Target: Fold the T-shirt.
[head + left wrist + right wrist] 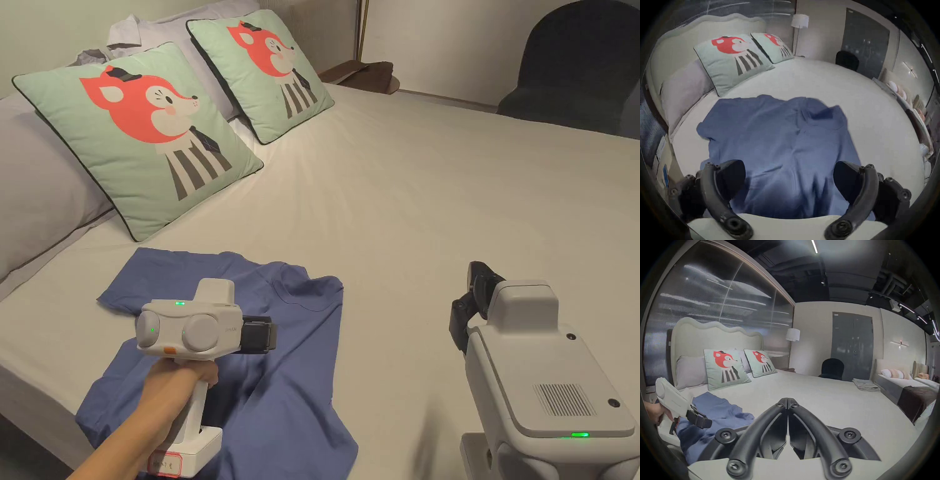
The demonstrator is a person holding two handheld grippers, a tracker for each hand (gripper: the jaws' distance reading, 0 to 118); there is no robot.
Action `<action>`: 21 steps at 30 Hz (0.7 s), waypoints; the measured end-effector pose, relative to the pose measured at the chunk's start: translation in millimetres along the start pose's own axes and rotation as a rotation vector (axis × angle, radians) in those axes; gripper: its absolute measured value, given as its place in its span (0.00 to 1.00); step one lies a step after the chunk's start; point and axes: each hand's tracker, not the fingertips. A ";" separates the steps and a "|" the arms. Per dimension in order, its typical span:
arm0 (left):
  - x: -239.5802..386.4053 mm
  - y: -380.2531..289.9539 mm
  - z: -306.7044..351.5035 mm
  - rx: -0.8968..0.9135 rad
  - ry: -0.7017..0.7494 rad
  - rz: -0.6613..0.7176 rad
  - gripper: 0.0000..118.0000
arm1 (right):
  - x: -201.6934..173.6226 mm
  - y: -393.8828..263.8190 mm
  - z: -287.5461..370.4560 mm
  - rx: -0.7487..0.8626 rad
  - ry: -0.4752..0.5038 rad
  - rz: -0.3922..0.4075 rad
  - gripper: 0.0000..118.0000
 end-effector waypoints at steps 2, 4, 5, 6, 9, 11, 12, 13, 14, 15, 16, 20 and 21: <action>0.5 -4.2 -12.9 -0.024 0.040 0.009 0.91 | 3.7 -2.9 -2.1 -0.010 -0.005 -0.003 0.00; 7.5 -12.2 -6.7 -0.043 0.052 0.007 0.87 | 6.2 -5.1 -3.3 -0.020 -0.014 -0.003 0.00; 9.0 -15.9 -7.7 -0.061 0.046 0.005 0.75 | 7.7 -6.5 -3.4 -0.024 -0.018 -0.005 0.00; 11.9 -20.6 -6.3 -0.065 0.044 0.001 0.56 | 9.2 -7.6 -3.7 -0.028 -0.020 -0.008 0.00; 18.3 -26.7 1.6 -0.068 0.036 -0.022 0.25 | 12.2 -10.2 -3.4 -0.038 -0.027 -0.010 0.00; 24.8 -29.3 12.5 -0.044 0.020 -0.040 0.02 | 14.8 -12.5 -3.0 -0.041 -0.029 -0.011 0.00; 18.6 -20.5 3.5 -0.045 0.026 -0.043 0.02 | 16.0 -12.6 -1.8 -0.041 -0.030 -0.013 0.00; 19.3 -20.3 6.1 -0.039 0.028 -0.046 0.02 | 16.9 -12.3 -0.5 -0.040 -0.031 -0.014 0.00; 20.1 -20.0 9.2 -0.041 0.021 -0.050 0.02 | 18.2 -11.6 1.2 -0.038 -0.032 -0.015 0.00; 21.1 -20.7 13.5 -0.032 0.024 -0.055 0.02 | 19.5 -10.8 2.5 -0.038 -0.033 -0.016 0.00; 16.1 -16.3 10.1 -0.022 0.021 -0.052 0.01 | 21.1 -10.0 4.2 -0.035 -0.034 -0.019 0.00; 15.7 -8.2 25.1 0.015 0.014 -0.062 0.01 | 28.3 -6.7 9.9 -0.020 -0.041 -0.026 0.00; 16.2 -3.8 31.3 0.017 0.011 -0.062 0.01 | 30.1 -5.3 11.9 -0.015 -0.043 -0.026 0.00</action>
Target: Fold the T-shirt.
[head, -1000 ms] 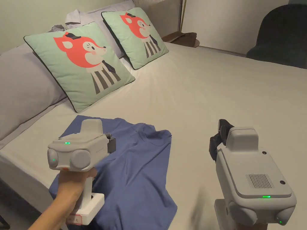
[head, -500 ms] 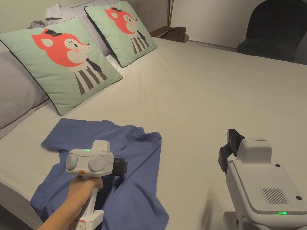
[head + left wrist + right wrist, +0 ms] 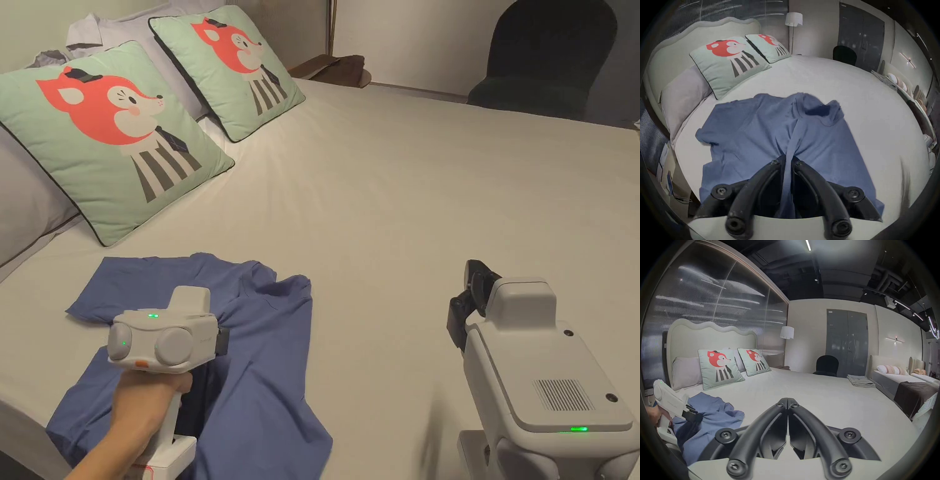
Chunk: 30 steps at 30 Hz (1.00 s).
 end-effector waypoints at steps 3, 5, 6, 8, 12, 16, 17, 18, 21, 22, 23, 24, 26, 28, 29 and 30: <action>0.6 16.0 21.6 0.067 -0.064 0.041 0.01 | 6.3 4.5 5.8 0.017 -0.006 -0.002 0.00; 8.0 29.9 41.8 0.115 -0.090 0.017 0.01 | 11.7 7.5 9.1 0.025 -0.014 -0.008 0.00; 14.7 36.0 52.9 0.148 -0.115 -0.005 0.01 | 14.5 9.4 10.7 0.029 -0.017 -0.011 0.00; 28.2 50.4 73.8 0.201 -0.148 -0.039 0.01 | 21.1 12.2 15.2 0.039 -0.028 -0.016 0.00; 58.5 82.5 105.4 0.316 -0.232 -0.083 0.01 | 38.2 16.2 25.3 0.056 -0.056 -0.030 0.00; 99.3 108.7 128.4 0.385 -0.348 -0.109 0.01 | 59.8 20.4 40.2 0.070 -0.096 -0.032 0.00; 109.8 115.2 132.5 0.396 -0.369 -0.116 0.01 | 65.9 21.7 44.2 0.072 -0.108 -0.030 0.00; 121.9 121.4 136.7 0.417 -0.391 -0.121 0.01 | 72.8 22.9 48.7 0.079 -0.123 -0.026 0.00; 160.4 136.0 145.4 0.462 -0.460 -0.169 0.01 | 95.4 26.4 62.8 0.093 -0.177 -0.023 0.00; 171.8 140.6 148.3 0.479 -0.486 -0.169 0.01 | 104.1 26.5 66.4 0.097 -0.192 -0.025 0.00; 184.9 146.4 151.1 0.486 -0.521 -0.173 0.01 | 112.1 27.4 71.1 0.100 -0.211 -0.024 0.00; 198.2 151.5 153.7 0.493 -0.545 -0.190 0.01 | 119.7 28.4 75.9 0.103 -0.233 -0.020 0.00; 221.8 158.4 158.6 0.517 -0.582 -0.215 0.01 | 133.7 30.3 85.6 0.111 -0.266 -0.012 0.00; 244.4 163.4 160.7 0.526 -0.619 -0.230 0.01 | 147.9 31.6 94.5 0.112 -0.300 -0.010 0.00; 254.6 165.2 160.6 0.524 -0.637 -0.236 0.01 | 154.6 31.8 98.8 0.116 -0.321 -0.014 0.00; 264.8 166.4 159.6 0.515 -0.670 -0.237 0.01 | 160.7 32.0 102.8 0.116 -0.336 -0.014 0.00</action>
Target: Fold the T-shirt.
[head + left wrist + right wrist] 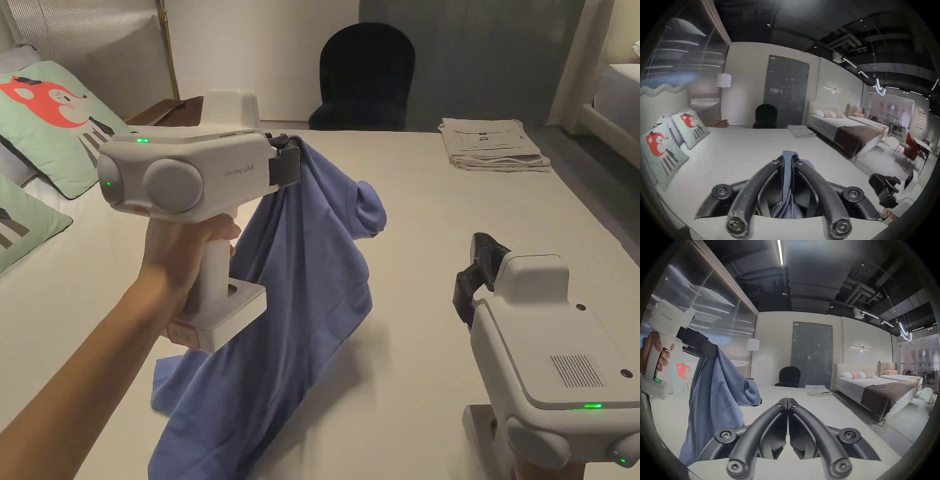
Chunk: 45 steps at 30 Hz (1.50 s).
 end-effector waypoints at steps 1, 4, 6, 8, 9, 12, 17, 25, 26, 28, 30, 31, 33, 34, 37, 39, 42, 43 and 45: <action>6.5 -1.2 -7.8 -0.008 -0.027 -0.001 0.01 | 7.0 0.4 1.9 0.001 -0.023 0.000 0.00; 24.5 -15.6 -32.1 -0.048 -0.077 -0.024 0.01 | 25.6 -0.9 6.5 -0.001 -0.063 0.001 0.00; 32.7 -32.3 -46.9 -0.086 -0.129 0.004 0.01 | 35.1 -2.9 9.1 -0.005 -0.088 0.011 0.00; 38.6 -54.3 -61.4 -0.132 -0.180 0.014 0.01 | 42.6 -5.1 11.1 -0.013 -0.106 0.012 0.00; 39.8 -67.5 -68.5 -0.156 -0.198 0.032 0.01 | 45.3 -6.8 11.7 -0.017 -0.115 0.009 0.00; 66.6 -112.6 -79.7 -0.252 -0.226 0.041 0.01 | 49.5 -12.6 11.3 -0.031 -0.131 0.008 0.00; 84.4 -188.2 -91.4 -0.428 -0.230 0.065 0.01 | 46.7 -22.9 11.1 -0.057 -0.136 0.005 0.00; 76.3 -264.1 -106.0 -0.649 -0.128 0.035 0.01 | 41.6 -37.2 12.2 -0.099 -0.127 0.000 0.00; 76.7 -268.8 -105.7 -0.647 -0.126 0.031 0.01 | 41.0 -37.6 12.7 -0.102 -0.127 0.001 0.00; 77.9 -268.2 -101.5 -0.635 -0.113 0.030 0.01 | 40.5 -37.7 13.7 -0.103 -0.127 0.003 0.00; 79.7 -257.1 -96.2 -0.627 -0.117 0.064 0.03 | 39.8 -36.8 13.6 -0.107 -0.125 0.007 0.00; 80.8 -252.3 -92.7 -0.615 -0.112 0.072 0.08 | 39.4 -35.7 13.6 -0.107 -0.124 0.008 0.00; 79.5 -238.3 -86.4 -0.571 -0.095 0.078 0.40 | 38.2 -32.1 15.3 -0.101 -0.124 0.010 0.00; 79.5 -231.6 -82.4 -0.549 -0.072 0.072 0.73 | 37.4 -30.1 16.2 -0.096 -0.122 0.011 0.00; 74.4 -208.5 -68.3 -0.428 -0.007 0.045 0.93 | 34.4 -23.7 19.3 -0.084 -0.120 0.010 0.00; 70.6 -190.6 -54.7 -0.378 -0.014 0.044 0.93 | 32.1 -19.7 21.5 -0.076 -0.117 0.007 0.00; 55.7 -167.8 -34.4 -0.247 0.048 0.000 0.93 | 28.3 -13.5 25.2 -0.061 -0.115 0.004 0.00; 51.6 -160.9 -24.4 -0.194 0.071 -0.016 0.93 | 27.2 -11.7 26.2 -0.056 -0.112 0.001 0.00; 39.3 -150.6 -9.1 -0.093 0.132 -0.037 0.93 | 24.4 -8.6 27.6 -0.046 -0.108 0.001 0.00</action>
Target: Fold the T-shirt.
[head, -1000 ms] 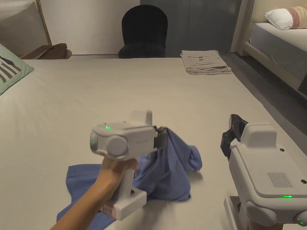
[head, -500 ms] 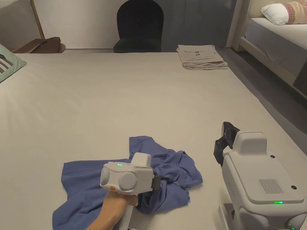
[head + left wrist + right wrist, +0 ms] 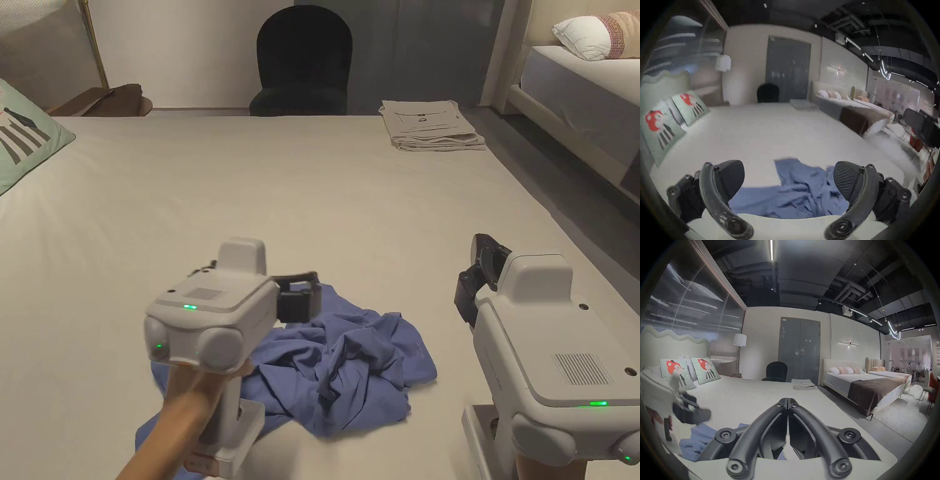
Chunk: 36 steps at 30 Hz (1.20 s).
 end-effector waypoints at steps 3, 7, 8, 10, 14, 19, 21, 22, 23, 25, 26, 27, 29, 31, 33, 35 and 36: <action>-17.7 9.5 26.9 0.149 0.086 -0.028 0.93 | -5.3 5.0 1.7 0.013 0.009 0.004 0.00; -37.5 11.3 57.8 0.316 0.187 -0.055 0.93 | -12.1 7.8 1.8 0.023 0.018 0.002 0.00; -40.4 11.3 64.1 0.331 0.208 -0.060 0.92 | -13.6 8.0 1.9 0.025 0.022 0.000 0.00; -48.6 9.2 72.6 0.352 0.237 -0.067 0.92 | -17.1 8.9 2.2 0.026 0.027 0.001 0.00; -63.9 5.2 77.8 0.336 0.268 -0.072 0.89 | -22.7 10.5 3.1 0.029 0.037 0.000 0.00; -70.7 0.0 78.1 0.331 0.309 -0.064 0.00 | -28.9 10.7 4.1 0.029 0.050 -0.001 0.00; -74.9 -1.7 79.1 0.342 0.300 -0.048 0.00 | -30.2 10.7 4.7 0.028 0.056 -0.001 0.00; -77.1 -0.9 79.6 0.338 0.283 -0.038 0.00 | -30.9 10.4 4.9 0.029 0.055 0.002 0.00; -78.0 -0.5 79.2 0.337 0.283 -0.030 0.00 | -31.4 10.1 4.7 0.028 0.055 0.003 0.00; -80.5 -0.5 77.3 0.323 0.286 -0.027 0.00 | -31.6 10.1 4.9 0.027 0.058 0.004 0.00; -81.0 -0.8 76.4 0.321 0.291 -0.027 0.00 | -31.7 10.1 4.9 0.027 0.058 0.005 0.00; -82.4 -0.9 75.4 0.318 0.292 -0.026 0.00 | -31.9 10.0 4.9 0.027 0.058 0.005 0.00; -78.6 -1.0 78.0 0.311 0.290 -0.029 0.00 | -31.7 10.1 4.9 0.027 0.058 0.001 0.00; -80.2 -0.5 75.6 0.275 0.295 -0.032 0.00 | -31.5 9.7 4.4 0.027 0.057 0.002 0.00; -81.5 -1.0 73.7 0.158 0.293 0.000 0.00 | -31.0 9.3 4.0 0.024 0.058 0.003 0.00; -89.1 -6.7 67.2 0.008 0.249 0.058 0.00 | -30.5 8.6 4.3 0.021 0.059 0.002 0.00; -91.0 -12.1 67.7 -0.046 0.209 0.108 0.00 | -30.1 7.9 4.3 0.020 0.059 0.003 0.00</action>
